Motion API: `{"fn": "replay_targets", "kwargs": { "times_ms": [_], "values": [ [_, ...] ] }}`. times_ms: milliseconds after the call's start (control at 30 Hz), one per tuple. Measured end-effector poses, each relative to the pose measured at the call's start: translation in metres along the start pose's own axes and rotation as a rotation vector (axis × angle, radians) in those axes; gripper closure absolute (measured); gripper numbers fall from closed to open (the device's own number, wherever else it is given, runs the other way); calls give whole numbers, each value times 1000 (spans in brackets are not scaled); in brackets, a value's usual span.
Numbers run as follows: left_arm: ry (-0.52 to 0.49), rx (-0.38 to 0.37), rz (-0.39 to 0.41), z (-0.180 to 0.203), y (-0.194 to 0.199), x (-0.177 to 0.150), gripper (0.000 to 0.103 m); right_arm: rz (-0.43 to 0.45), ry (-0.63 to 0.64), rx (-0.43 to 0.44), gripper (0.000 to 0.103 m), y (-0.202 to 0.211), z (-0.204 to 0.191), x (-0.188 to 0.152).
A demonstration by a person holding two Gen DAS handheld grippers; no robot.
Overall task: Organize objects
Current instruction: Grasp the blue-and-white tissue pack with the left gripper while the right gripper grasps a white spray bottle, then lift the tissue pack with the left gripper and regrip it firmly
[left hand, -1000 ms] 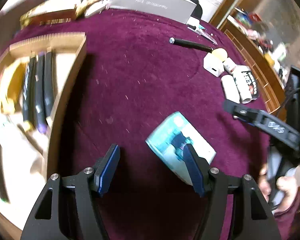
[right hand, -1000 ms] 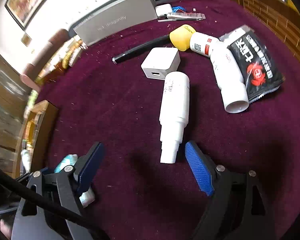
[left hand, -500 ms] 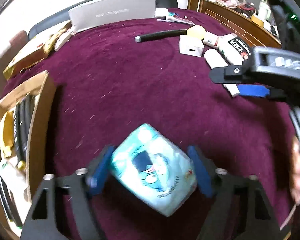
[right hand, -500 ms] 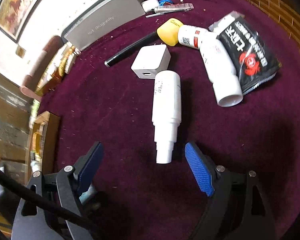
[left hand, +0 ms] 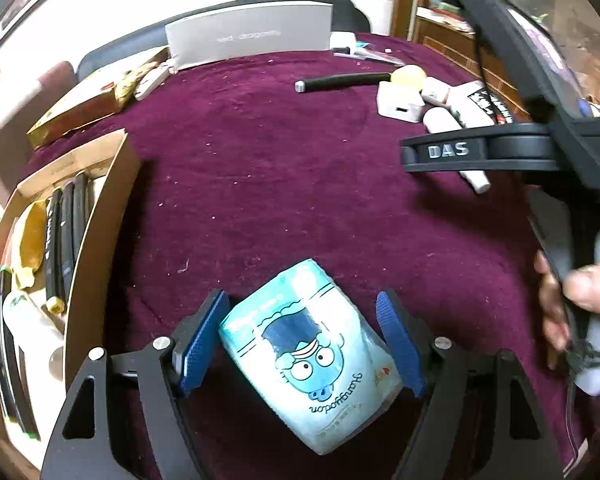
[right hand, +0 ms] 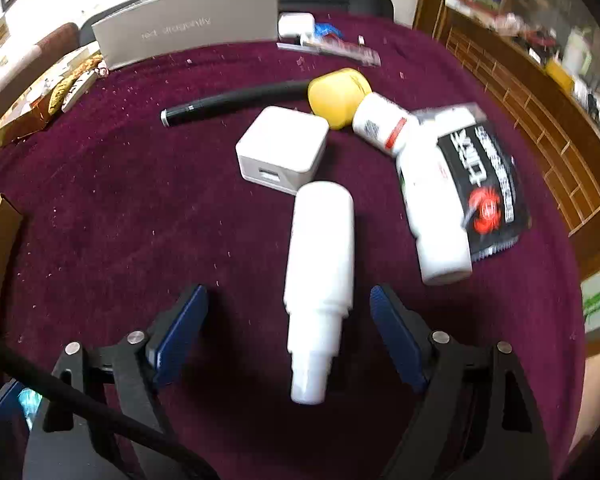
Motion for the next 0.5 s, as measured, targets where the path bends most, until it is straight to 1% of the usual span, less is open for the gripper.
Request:
{"fn": "replay_targets", "kwargs": {
  "times_ms": [33, 67, 100, 133, 167, 200, 300, 333, 367, 400, 467, 500],
  "values": [
    [-12, -7, 8, -2, 3, -1, 48, 3, -5, 8, 26, 0, 0, 1],
    [-10, -33, 2, -4, 6, -2, 50, 11, -12, 7, 33, 2, 2, 1],
    [3, -58, 4, -8, 10, -2, 57, 20, -13, 5, 53, 5, 3, 1],
    [16, -87, 0, -11, 13, -3, 63, 24, -12, 5, 70, 7, 5, 1],
    [27, -106, -1, -14, 15, -4, 65, 19, -16, 16, 74, 8, 8, 0],
    [42, -120, 1, -18, 18, -4, 68, 14, -31, 37, 76, 9, 12, 0],
    [69, -149, 14, -25, 27, -4, 75, 3, -86, 110, 76, 13, 17, -5],
    [74, -152, 19, -27, 29, -4, 81, -5, -107, 137, 76, 15, 20, -7],
    [81, -156, 25, -29, 31, -4, 89, -9, -118, 148, 76, 16, 22, -9],
    [87, -168, 25, -32, 34, -5, 93, -12, -131, 162, 76, 17, 24, -12],
    [99, -175, 14, -36, 36, -9, 93, -19, -139, 185, 76, 20, 24, -16],
    [109, -180, -3, -37, 37, -12, 93, -22, -140, 194, 76, 21, 24, -18]
  ]
}}
Point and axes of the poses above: each gripper's, at about its wrist camera, not at the fingertips, and y roughly against the way its jaws point, z to its right, x to its top, the point moved 6 cm from there along -y, roughly the way its jaws point, and after that the axes turned 1 degree about z, right-handed, at the moved point
